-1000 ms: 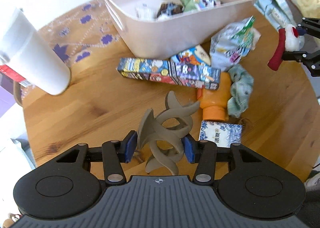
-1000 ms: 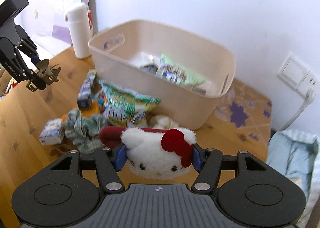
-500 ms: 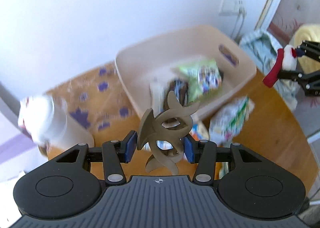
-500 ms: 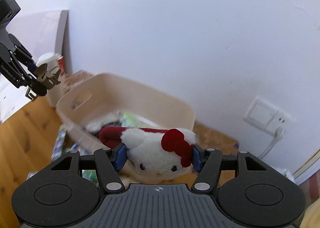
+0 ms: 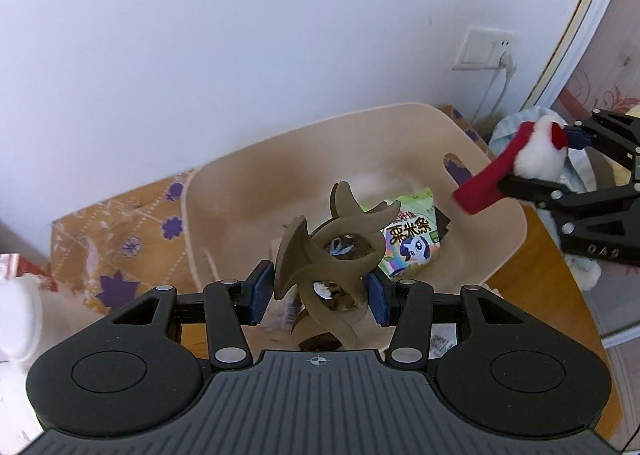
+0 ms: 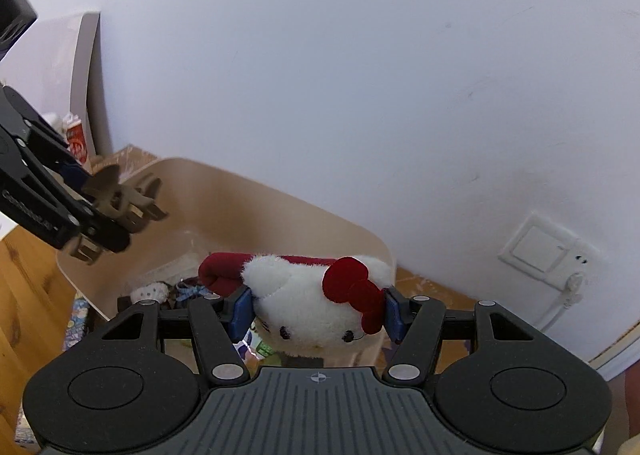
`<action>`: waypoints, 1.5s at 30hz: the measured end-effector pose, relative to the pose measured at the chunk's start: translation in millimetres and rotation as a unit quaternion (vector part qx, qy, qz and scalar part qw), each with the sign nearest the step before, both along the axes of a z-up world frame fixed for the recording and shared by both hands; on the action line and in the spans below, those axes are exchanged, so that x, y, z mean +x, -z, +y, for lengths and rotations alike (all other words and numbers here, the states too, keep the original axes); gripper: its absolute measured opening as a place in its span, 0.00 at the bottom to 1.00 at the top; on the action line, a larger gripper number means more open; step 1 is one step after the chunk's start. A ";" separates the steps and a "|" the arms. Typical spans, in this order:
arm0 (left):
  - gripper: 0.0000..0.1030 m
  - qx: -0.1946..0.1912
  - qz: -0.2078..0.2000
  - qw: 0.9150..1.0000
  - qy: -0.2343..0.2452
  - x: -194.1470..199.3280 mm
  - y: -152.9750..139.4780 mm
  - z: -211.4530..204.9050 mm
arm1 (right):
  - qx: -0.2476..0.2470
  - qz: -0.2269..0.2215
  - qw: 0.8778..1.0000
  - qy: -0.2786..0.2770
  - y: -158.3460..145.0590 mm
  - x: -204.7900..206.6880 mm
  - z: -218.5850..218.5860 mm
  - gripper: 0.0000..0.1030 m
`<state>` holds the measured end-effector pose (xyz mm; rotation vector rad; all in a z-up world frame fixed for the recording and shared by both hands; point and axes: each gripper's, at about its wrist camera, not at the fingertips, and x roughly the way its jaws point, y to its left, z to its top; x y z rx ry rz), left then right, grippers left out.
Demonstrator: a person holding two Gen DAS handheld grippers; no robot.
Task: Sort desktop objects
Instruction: 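Carry the claw clip and plush into the basket and release both, then grasp the colourful candy box with the left tool while the right tool grasps the green chip bag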
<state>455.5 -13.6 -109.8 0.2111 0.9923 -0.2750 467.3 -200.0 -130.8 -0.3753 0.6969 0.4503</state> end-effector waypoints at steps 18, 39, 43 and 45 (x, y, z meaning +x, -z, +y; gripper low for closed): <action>0.48 0.036 0.071 0.996 -0.031 34.6 75.1 -9.5 | -0.052 0.055 0.997 -0.016 56.0 27.4 29.5 0.67; 0.74 -0.049 0.040 0.991 -0.114 -23.7 19.2 49.6 | 0.069 -0.009 0.997 0.038 10.1 -64.9 -23.6 1.00; 0.75 -0.064 0.077 0.984 -0.150 -41.8 31.2 65.6 | 0.073 0.020 0.996 0.041 27.4 -84.3 -23.4 1.00; 0.75 -0.065 0.097 0.980 -0.160 -50.1 40.8 69.5 | 0.074 0.034 0.996 0.042 37.6 -92.1 -19.7 1.00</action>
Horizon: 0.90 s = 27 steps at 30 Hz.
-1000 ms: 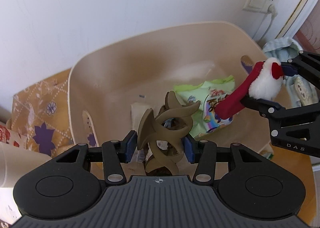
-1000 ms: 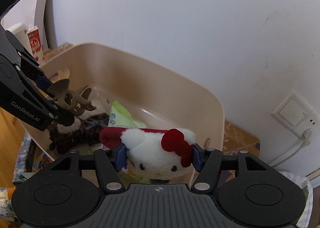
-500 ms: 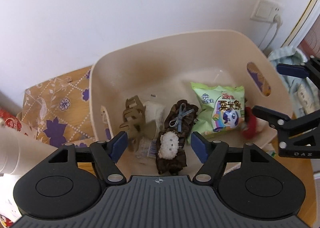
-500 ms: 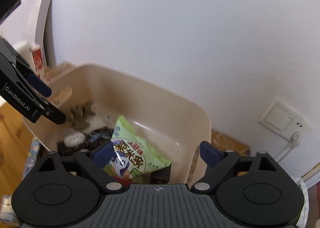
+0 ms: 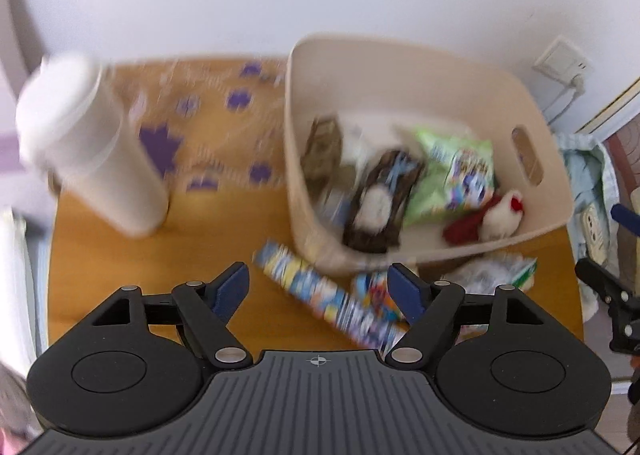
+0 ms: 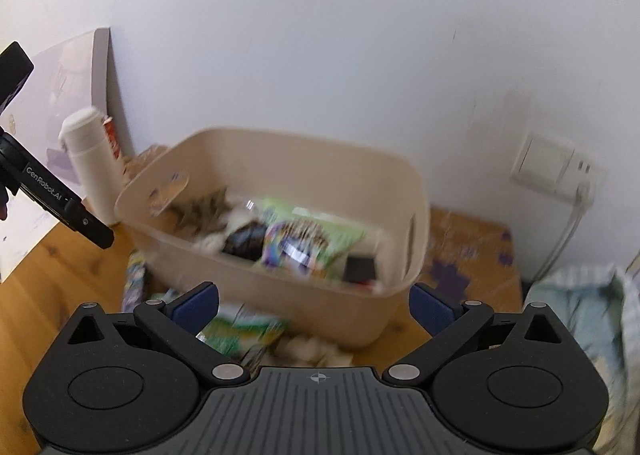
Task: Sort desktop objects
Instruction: 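Grasp the colourful candy box with the left tool while the right tool grasps the green chip bag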
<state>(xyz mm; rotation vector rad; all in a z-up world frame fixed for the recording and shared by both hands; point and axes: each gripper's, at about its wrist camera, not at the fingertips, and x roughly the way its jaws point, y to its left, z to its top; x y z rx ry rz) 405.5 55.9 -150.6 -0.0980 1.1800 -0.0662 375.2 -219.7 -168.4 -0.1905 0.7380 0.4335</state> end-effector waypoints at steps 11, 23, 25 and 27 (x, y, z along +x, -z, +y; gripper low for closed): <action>0.75 -0.058 0.062 0.993 -0.087 -16.6 48.1 0.3 | -0.011 0.027 0.999 -0.016 35.7 -8.6 44.6 1.00; 0.73 -0.095 0.087 0.977 -0.171 4.7 88.4 -6.3 | -0.022 0.071 0.997 -0.025 66.9 9.8 59.5 0.80; 0.61 -0.104 0.092 0.975 -0.172 7.1 94.9 -6.7 | -0.010 0.078 0.997 -0.027 67.9 11.8 57.2 0.71; 0.48 -0.117 0.103 0.974 -0.167 10.4 101.8 -6.6 | -0.005 0.083 0.996 -0.032 66.7 11.8 56.2 0.64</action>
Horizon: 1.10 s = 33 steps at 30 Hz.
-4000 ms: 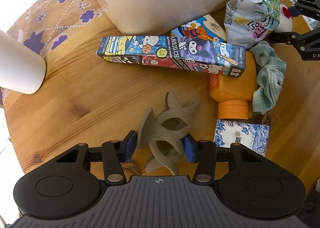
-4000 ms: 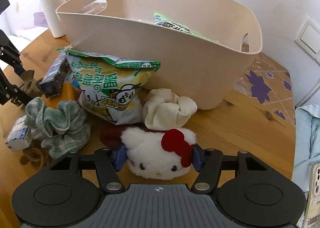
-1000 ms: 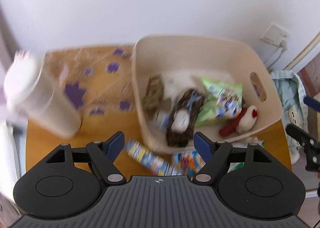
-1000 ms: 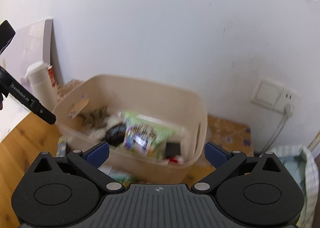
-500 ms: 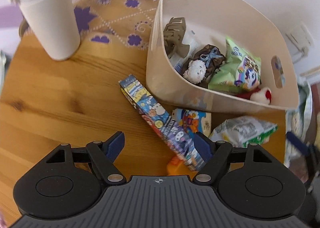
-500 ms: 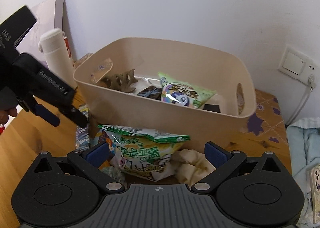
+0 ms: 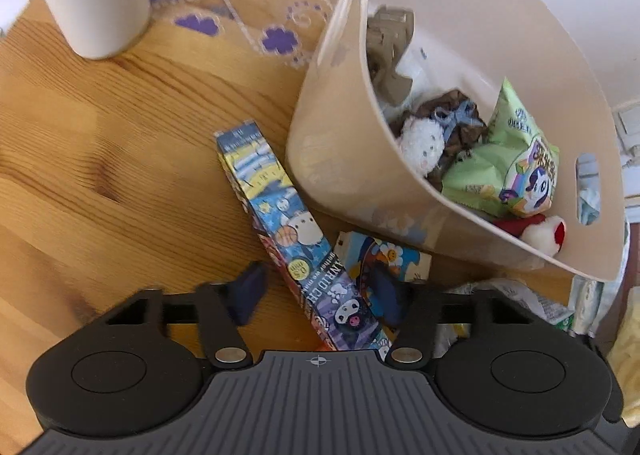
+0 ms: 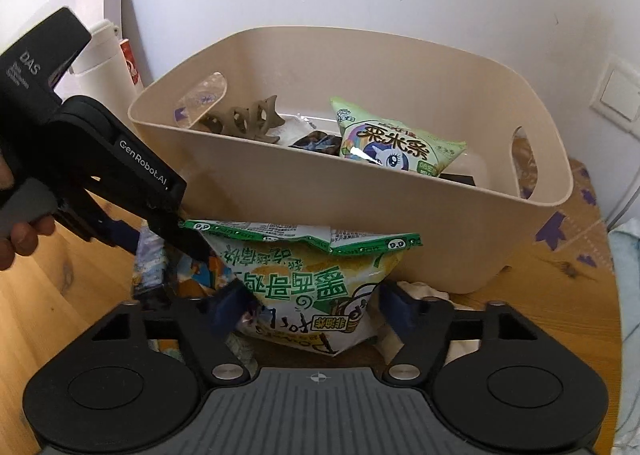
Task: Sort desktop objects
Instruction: 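Grasp the colourful candy box with the left tool while the right tool grasps the green chip bag, then carry the candy box and chip bag into the basket and release both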
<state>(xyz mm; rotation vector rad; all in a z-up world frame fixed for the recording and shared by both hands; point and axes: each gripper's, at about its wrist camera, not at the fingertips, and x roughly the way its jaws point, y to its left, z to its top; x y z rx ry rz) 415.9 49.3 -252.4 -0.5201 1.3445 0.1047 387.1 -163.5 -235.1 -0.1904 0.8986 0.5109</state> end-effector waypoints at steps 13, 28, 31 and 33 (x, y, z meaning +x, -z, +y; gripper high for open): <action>0.28 -0.010 -0.018 1.000 -0.005 -4.6 -5.7 14.1 | 0.003 -0.011 1.000 -0.011 -12.6 -8.0 2.1 0.50; 0.23 -0.019 -0.059 0.998 -0.033 -35.1 -43.0 42.7 | 0.021 -0.051 0.998 0.010 -44.8 -27.3 -14.4 0.49; 0.23 -0.011 -0.075 0.997 -0.025 -41.4 -53.8 43.9 | 0.024 -0.065 0.997 0.013 -57.0 -30.6 -21.1 0.49; 0.23 -0.003 -0.089 0.996 -0.018 -41.1 -64.9 43.6 | 0.027 -0.077 0.997 0.014 -66.8 -32.7 -25.9 0.49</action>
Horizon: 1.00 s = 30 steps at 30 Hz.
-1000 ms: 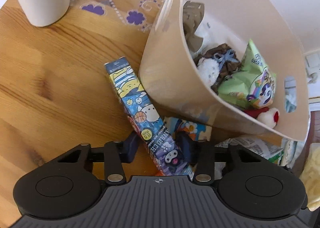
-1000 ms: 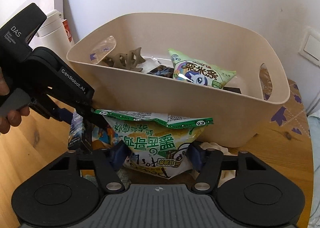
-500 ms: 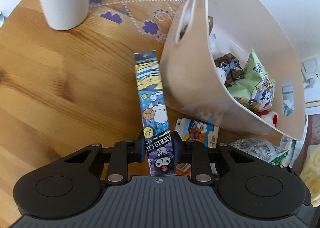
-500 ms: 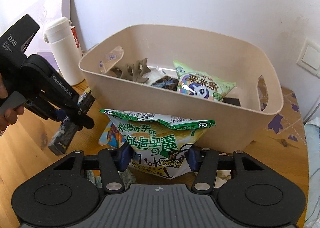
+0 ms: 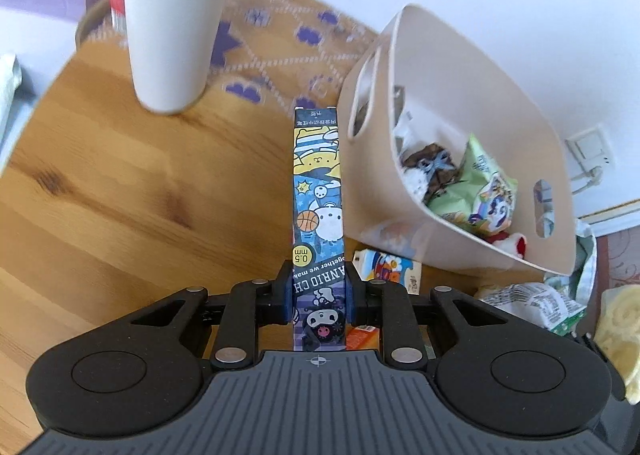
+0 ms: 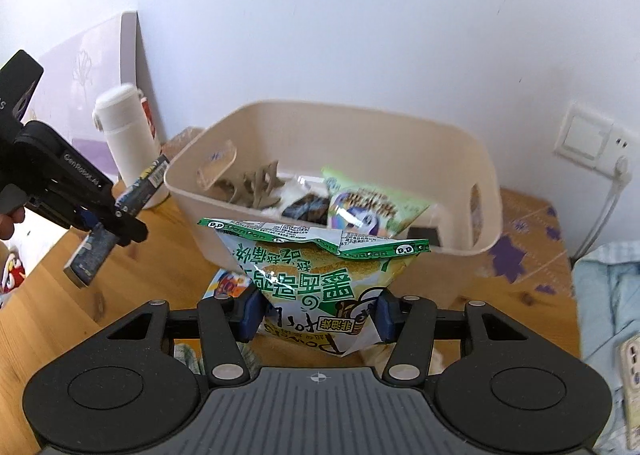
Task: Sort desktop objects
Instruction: 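Carry the candy box and chip bag into the basket and release both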
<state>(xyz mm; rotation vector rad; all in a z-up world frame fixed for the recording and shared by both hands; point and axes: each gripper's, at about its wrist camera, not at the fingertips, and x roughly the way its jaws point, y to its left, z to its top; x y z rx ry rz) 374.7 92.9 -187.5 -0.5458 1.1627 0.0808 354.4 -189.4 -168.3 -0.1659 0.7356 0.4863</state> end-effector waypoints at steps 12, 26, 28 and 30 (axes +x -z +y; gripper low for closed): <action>0.23 0.057 -0.102 0.990 0.076 5.0 -75.6 -11.7 | 0.015 -0.070 0.997 0.033 -57.4 23.6 -28.9 0.49; 0.23 0.067 -0.140 0.984 0.086 70.2 -108.0 -43.3 | 0.003 -0.086 0.995 0.047 -69.7 88.0 -25.8 0.50; 0.23 0.069 -0.139 0.984 0.089 79.3 -103.5 -51.8 | -0.003 -0.081 0.996 0.044 -63.9 94.8 -21.3 0.50; 0.23 0.068 -0.136 0.984 0.091 87.8 -97.2 -60.1 | -0.007 -0.074 0.996 0.042 -56.6 99.2 -16.7 0.50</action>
